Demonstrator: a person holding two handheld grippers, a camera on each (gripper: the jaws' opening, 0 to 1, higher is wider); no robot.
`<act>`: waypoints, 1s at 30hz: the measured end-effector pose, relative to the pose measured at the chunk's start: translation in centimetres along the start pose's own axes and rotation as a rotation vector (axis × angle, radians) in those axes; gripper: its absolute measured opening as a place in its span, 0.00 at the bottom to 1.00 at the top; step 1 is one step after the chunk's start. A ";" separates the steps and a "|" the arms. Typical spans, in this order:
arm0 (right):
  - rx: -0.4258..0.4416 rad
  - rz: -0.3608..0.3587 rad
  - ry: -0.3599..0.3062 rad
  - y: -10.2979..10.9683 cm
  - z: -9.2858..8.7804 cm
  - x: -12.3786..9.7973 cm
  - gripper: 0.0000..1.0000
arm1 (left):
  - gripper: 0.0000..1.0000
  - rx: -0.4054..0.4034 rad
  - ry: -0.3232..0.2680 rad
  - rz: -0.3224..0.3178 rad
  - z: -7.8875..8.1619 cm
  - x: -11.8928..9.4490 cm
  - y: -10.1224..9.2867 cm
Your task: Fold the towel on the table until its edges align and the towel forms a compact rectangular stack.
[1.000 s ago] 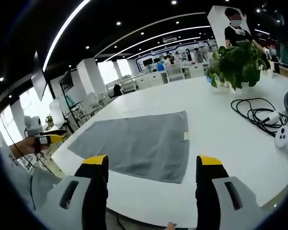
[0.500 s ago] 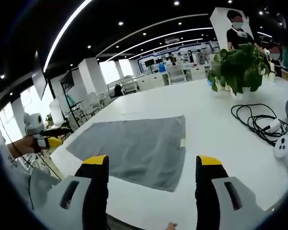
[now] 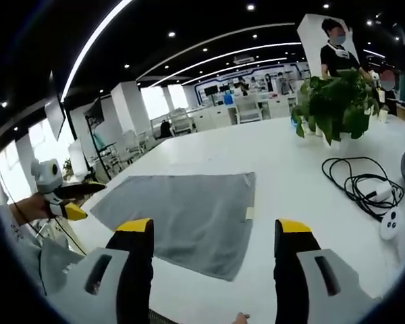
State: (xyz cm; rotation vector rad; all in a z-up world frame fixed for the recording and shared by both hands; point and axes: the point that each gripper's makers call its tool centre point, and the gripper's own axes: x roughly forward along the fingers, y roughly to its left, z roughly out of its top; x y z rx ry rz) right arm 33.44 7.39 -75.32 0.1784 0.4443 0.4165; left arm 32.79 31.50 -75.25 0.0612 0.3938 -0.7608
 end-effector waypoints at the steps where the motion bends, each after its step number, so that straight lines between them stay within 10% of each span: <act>1: -0.003 0.000 0.001 -0.1 0.2 0.0 0.73 | 0.94 0.007 0.000 -0.008 0.1 0.2 -0.2; 26: -0.021 0.008 -0.035 -2.4 4.9 2.8 0.68 | 0.95 0.141 0.018 -0.156 2.5 6.3 -5.3; 30: -0.137 -0.023 0.015 -3.0 4.9 3.6 0.67 | 0.95 0.141 0.034 -0.173 2.4 7.4 -5.7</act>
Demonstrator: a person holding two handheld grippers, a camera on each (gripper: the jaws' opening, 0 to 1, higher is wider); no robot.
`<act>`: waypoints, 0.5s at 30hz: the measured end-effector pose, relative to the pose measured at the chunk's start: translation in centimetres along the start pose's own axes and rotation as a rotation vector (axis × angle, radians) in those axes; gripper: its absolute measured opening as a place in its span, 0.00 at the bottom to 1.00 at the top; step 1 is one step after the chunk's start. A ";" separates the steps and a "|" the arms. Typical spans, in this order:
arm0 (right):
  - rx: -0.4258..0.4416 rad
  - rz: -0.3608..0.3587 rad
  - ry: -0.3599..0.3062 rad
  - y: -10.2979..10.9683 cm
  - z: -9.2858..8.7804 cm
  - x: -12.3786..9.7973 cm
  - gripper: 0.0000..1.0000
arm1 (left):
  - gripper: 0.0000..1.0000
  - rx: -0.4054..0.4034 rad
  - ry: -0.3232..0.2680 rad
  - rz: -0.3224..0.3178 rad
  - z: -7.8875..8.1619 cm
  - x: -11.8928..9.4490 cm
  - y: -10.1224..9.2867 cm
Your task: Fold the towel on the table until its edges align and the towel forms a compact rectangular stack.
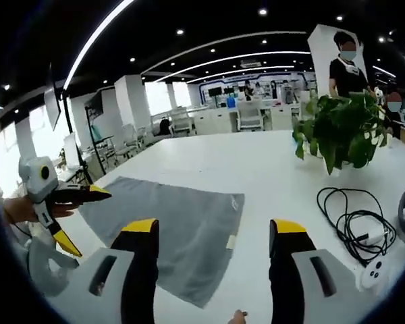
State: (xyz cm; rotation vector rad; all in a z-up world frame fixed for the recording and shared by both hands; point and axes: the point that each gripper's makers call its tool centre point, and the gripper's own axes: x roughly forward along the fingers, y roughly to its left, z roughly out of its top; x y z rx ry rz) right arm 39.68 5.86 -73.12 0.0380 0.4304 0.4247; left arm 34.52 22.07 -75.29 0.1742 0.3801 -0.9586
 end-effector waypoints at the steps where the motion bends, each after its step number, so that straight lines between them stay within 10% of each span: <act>1: 0.002 0.005 -0.003 0.0 0.1 0.2 0.67 | 0.95 0.008 0.004 -0.006 0.0 0.3 -0.1; 15: -0.037 0.009 0.022 -1.9 1.1 4.0 0.58 | 0.92 0.075 0.050 -0.043 0.2 3.9 -1.0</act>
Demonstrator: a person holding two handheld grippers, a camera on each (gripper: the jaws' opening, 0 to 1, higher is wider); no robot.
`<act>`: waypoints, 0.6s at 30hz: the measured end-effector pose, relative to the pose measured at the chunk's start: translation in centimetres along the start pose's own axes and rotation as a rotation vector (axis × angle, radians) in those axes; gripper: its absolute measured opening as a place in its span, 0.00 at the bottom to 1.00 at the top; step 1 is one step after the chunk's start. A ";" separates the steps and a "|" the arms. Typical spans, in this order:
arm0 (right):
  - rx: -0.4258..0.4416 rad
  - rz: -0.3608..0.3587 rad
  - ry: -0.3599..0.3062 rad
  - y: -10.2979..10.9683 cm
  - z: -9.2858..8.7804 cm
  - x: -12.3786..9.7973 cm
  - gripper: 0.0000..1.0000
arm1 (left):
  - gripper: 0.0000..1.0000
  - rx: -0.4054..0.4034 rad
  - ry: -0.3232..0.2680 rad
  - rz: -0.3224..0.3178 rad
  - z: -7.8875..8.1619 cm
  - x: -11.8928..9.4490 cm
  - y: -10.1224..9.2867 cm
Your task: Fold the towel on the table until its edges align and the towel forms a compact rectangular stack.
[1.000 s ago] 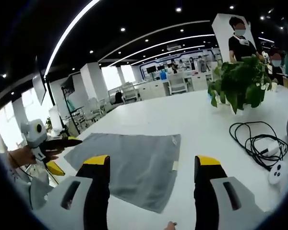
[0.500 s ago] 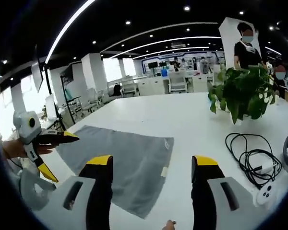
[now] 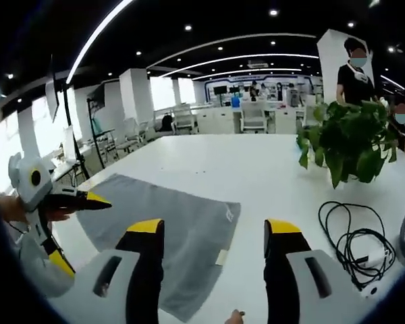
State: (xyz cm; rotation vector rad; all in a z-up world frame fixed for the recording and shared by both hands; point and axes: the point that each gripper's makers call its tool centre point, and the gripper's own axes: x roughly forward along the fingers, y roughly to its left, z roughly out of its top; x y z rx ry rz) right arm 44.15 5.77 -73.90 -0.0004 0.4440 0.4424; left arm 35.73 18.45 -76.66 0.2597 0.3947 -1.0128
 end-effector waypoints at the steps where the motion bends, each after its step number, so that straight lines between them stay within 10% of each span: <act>1: -0.006 0.002 0.007 0.0 -0.2 0.3 0.58 | 0.91 0.000 0.007 -0.003 -0.1 0.3 -0.1; 18: 0.023 0.023 0.060 -2.4 -1.1 5.0 0.46 | 0.76 0.149 0.125 -0.104 -4.0 6.4 -3.6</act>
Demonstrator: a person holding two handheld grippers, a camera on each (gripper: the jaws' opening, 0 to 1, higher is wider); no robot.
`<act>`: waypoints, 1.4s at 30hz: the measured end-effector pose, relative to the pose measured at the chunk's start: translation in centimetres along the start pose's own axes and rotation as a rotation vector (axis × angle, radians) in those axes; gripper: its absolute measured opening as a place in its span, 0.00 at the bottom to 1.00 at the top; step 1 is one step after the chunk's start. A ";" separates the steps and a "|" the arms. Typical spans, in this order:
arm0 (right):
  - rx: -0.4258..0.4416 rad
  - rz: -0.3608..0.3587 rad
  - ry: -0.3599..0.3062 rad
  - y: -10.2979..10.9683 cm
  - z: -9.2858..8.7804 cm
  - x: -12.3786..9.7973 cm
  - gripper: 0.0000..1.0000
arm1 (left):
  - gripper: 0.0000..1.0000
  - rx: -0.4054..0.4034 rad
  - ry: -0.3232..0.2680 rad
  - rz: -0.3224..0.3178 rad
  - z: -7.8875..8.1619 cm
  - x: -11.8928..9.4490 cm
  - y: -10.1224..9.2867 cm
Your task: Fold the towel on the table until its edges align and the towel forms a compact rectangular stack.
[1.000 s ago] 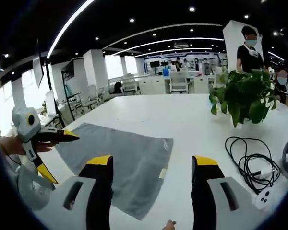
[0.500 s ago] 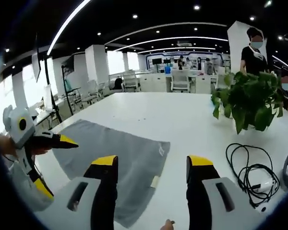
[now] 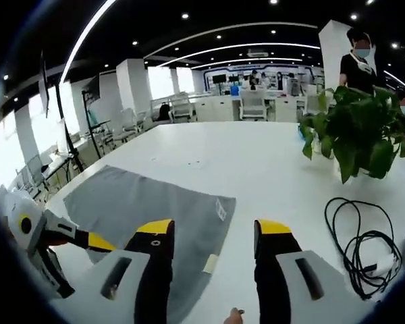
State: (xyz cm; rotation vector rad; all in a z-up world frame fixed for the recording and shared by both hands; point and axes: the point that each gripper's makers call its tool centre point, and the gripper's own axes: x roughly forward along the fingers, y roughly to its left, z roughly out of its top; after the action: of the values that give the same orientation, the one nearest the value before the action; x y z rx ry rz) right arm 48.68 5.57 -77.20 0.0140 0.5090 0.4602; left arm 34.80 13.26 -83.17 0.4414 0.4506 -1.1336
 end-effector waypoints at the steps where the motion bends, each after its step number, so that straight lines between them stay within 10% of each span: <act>1: -0.011 0.004 0.003 0.1 0.1 0.3 0.45 | 0.76 0.009 0.005 -0.008 0.0 0.5 -0.2; 15: 0.003 0.056 0.041 -1.4 -1.5 4.5 0.43 | 0.56 0.044 0.038 -0.202 -0.9 4.9 -4.7; 42: 0.046 0.090 0.049 -1.5 -3.1 10.7 0.35 | 0.27 0.072 0.072 -0.233 -3.9 7.6 -5.9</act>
State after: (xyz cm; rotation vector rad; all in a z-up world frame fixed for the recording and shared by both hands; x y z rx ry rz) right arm 56.09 8.47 -85.10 0.0698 0.5691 0.5378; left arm 31.55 7.53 -91.26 0.5034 0.5353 -1.3655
